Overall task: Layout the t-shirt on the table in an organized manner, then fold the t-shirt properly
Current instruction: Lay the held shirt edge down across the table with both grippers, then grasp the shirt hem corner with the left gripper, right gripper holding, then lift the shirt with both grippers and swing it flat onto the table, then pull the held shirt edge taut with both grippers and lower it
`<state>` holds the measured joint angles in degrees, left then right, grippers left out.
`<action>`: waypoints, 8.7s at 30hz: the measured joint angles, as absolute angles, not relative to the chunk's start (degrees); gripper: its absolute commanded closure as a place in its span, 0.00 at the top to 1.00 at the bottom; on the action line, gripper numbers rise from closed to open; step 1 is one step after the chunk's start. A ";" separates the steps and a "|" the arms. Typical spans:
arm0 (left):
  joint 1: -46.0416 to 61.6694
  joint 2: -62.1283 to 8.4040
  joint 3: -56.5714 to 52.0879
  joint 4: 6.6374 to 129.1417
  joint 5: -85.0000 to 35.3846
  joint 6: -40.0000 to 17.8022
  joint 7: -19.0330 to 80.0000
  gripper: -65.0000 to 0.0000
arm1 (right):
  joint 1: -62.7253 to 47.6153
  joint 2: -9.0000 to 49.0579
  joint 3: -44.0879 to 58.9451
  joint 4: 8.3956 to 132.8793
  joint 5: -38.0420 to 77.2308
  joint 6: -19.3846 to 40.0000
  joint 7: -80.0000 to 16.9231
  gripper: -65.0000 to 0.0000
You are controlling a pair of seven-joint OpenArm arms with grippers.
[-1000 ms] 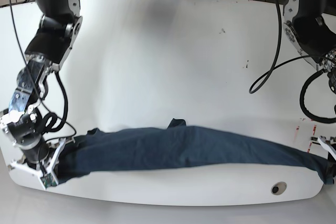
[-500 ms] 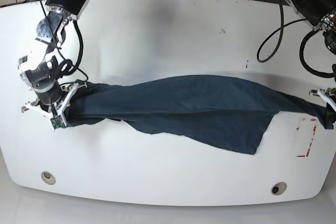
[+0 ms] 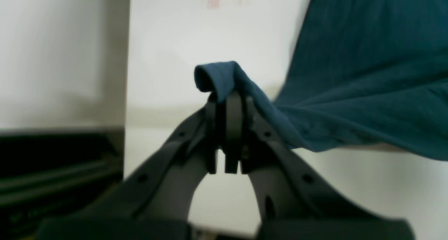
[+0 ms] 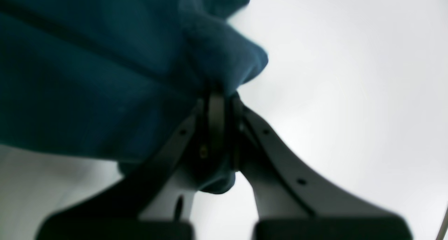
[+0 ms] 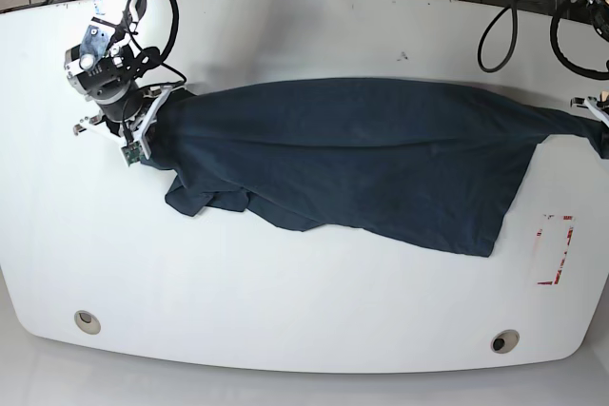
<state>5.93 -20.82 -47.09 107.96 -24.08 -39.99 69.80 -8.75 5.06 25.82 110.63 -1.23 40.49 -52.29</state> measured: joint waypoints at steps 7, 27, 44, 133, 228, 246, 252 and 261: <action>10.96 -20.86 -48.45 107.96 -24.25 -39.97 69.60 0.03 | -13.80 2.46 25.89 110.63 -1.43 40.12 -47.48 0.00; 15.16 -22.55 -48.27 107.96 -24.49 -39.97 69.65 0.58 | -15.75 1.58 25.89 110.63 -1.45 40.12 -46.70 0.00; -17.58 -22.09 -27.90 87.81 -12.34 -40.10 64.75 0.58 | -13.74 1.34 25.93 110.63 -1.45 40.10 -46.65 0.00; -34.26 -16.86 -22.79 53.32 -2.96 -39.97 43.31 0.00 | -10.17 0.32 25.78 114.83 -1.26 40.14 -46.96 0.00; 3.25 -13.89 -33.91 104.73 -8.84 -40.58 57.39 0.00 | -13.19 2.85 36.86 114.58 4.75 40.56 -50.59 0.00; 8.45 -17.78 -33.80 99.37 -9.65 -40.77 57.12 0.00 | -20.10 2.70 36.64 114.58 5.65 40.97 -50.00 0.01; 9.08 -18.06 -33.80 99.35 -9.41 -40.71 56.97 0.01 | -21.32 1.87 36.64 114.13 5.52 40.97 -49.95 0.01; 10.61 -20.05 -31.94 99.22 -8.01 -40.49 58.67 0.42 | -24.97 1.74 33.67 114.04 4.34 40.53 -50.13 0.47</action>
<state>10.61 -20.05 -31.94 99.22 -8.01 -40.49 58.67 -24.97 1.74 33.67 114.04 4.34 40.53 -50.13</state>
